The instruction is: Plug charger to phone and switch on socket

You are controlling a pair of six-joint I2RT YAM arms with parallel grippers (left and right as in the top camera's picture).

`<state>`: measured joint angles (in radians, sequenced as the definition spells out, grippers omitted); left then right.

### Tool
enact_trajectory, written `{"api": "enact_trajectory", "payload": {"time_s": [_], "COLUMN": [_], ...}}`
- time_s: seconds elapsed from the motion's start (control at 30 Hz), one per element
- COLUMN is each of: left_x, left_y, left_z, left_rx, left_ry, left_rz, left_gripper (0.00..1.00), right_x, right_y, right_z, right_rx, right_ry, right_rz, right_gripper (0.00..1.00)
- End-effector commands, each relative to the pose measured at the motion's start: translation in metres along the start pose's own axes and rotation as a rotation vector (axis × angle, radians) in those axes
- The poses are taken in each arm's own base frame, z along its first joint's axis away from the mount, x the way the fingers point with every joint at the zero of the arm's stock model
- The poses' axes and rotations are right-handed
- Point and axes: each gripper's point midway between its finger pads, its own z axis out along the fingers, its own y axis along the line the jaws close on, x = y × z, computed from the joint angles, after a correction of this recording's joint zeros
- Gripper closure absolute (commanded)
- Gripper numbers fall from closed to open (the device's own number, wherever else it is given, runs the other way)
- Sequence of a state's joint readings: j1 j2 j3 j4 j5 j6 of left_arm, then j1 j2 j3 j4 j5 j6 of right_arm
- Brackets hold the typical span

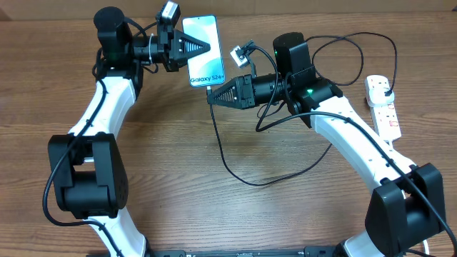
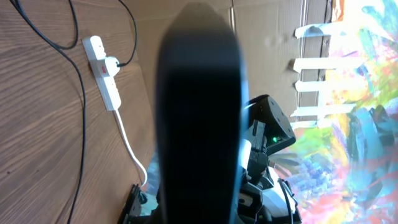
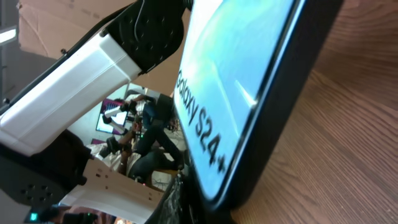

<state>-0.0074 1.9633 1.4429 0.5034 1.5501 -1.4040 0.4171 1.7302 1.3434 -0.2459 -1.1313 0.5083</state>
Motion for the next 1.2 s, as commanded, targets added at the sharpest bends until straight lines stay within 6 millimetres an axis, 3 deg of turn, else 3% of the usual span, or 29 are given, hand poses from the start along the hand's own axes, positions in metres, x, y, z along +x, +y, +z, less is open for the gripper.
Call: {"api": "enact_trajectory", "payload": {"time_s": [0.0,1.17], "left_x": [0.008,0.009], "left_y": [-0.023,-0.024], "left_z": [0.006,0.006], "left_rx": [0.007,0.008], "left_ry": [0.034,0.041], "left_rz": [0.085,0.080], "left_gripper": [0.96,0.96], "right_x": [-0.003,-0.011], "right_y": [-0.004,-0.008], "right_z": [0.001,-0.016], "right_rx": [0.023,0.011], "right_ry": [-0.018,-0.040], "right_rz": [0.010,0.072], "right_gripper": [0.96,0.96]}}
